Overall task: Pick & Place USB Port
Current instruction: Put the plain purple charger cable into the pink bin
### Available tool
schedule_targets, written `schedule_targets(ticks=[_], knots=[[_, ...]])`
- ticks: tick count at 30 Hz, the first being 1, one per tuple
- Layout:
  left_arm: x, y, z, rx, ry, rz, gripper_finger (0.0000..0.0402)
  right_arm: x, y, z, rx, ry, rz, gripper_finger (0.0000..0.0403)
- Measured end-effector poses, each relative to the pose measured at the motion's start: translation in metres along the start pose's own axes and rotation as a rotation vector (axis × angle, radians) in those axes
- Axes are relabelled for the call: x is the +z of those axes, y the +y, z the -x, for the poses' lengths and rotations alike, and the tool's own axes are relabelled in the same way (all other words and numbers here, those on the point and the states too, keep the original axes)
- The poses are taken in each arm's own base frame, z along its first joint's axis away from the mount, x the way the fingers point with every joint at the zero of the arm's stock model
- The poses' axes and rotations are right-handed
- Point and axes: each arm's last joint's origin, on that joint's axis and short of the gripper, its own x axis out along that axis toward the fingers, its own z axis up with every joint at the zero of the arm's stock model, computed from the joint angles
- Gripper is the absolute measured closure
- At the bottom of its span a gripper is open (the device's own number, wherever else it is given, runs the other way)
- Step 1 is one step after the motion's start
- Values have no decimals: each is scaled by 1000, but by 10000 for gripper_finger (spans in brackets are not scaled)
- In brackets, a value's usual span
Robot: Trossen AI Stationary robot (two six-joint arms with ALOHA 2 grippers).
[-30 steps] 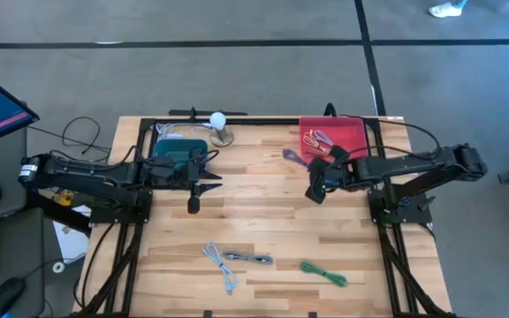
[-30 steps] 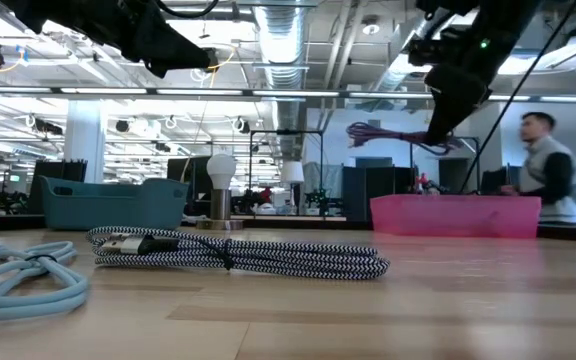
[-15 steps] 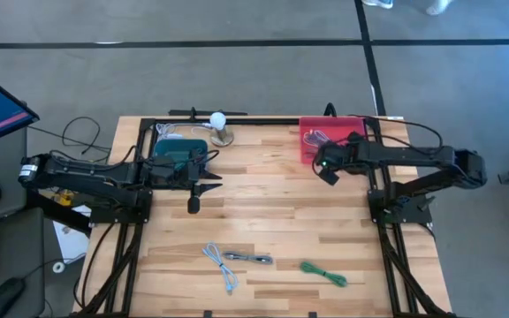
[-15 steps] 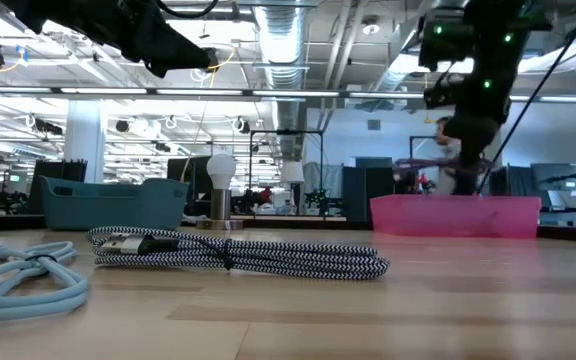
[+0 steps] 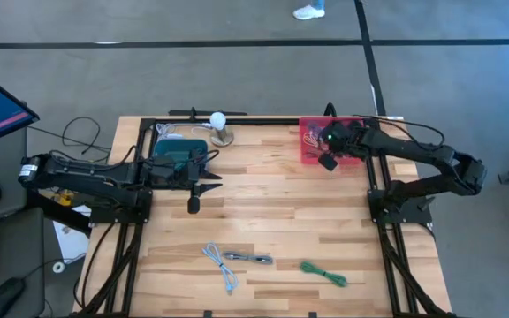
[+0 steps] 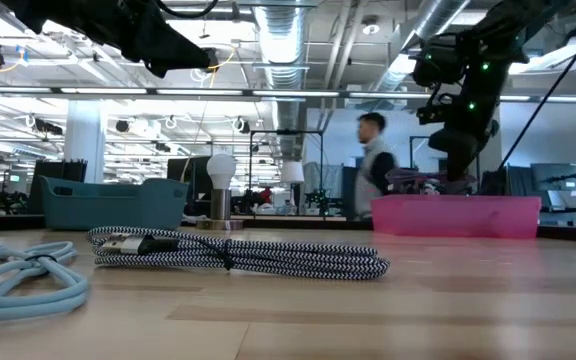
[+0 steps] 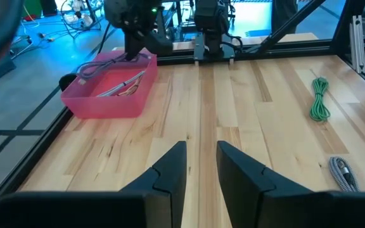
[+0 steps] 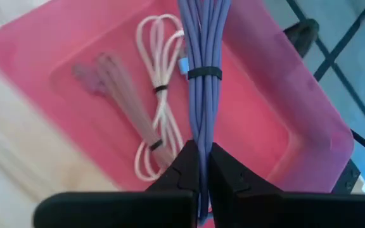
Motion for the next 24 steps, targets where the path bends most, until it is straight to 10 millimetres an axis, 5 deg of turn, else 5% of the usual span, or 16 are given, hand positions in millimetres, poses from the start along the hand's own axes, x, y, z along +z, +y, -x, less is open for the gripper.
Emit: schedule_targets(ticks=[24], knots=[[0,0,0,0,0,0,314,-9,-31,-13,25,116,-176,402]])
